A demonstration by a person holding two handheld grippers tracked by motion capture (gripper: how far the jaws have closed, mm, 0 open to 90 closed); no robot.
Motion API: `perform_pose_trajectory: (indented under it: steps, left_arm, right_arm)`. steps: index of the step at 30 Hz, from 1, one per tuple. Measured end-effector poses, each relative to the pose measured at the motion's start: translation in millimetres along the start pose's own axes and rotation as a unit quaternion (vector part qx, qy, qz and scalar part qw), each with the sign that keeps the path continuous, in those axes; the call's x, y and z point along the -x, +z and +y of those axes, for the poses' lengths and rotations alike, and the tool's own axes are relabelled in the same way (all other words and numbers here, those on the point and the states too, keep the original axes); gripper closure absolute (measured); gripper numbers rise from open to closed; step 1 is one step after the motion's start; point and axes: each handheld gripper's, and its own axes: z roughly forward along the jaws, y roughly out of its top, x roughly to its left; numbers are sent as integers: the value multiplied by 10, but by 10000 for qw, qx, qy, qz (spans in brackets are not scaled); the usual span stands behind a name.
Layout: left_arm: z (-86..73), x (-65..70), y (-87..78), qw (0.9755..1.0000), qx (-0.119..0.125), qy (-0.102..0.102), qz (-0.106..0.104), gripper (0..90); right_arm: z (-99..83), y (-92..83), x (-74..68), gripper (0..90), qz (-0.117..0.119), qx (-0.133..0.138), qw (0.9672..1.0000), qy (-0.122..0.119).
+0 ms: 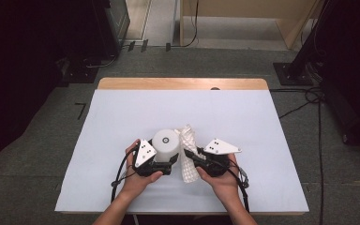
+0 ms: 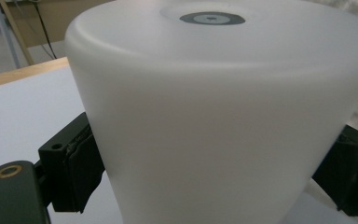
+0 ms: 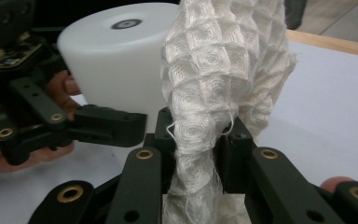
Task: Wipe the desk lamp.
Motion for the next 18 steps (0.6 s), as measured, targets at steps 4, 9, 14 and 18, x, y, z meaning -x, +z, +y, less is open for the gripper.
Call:
perform_pose_trajectory:
  steps: [4,9,14,18]
  left_arm:
    - [-45,-77,39,9999,-134,-53,56,84]
    - [-102,-18,86,9990,-323,268,140,84]
    - [-124,-44,70,9990,-369,219,86,83]
    - [-145,-61,20,9990,-385,66,208,45]
  right_arm:
    - [-27,-27,103,729,-209,-33,9997,143]
    - [-42,-30,143,729,-272,-34,9995,164]
    - [-51,-27,140,729,-270,-38,9995,153]
    - [-59,-27,156,729,-295,-63,9995,133]
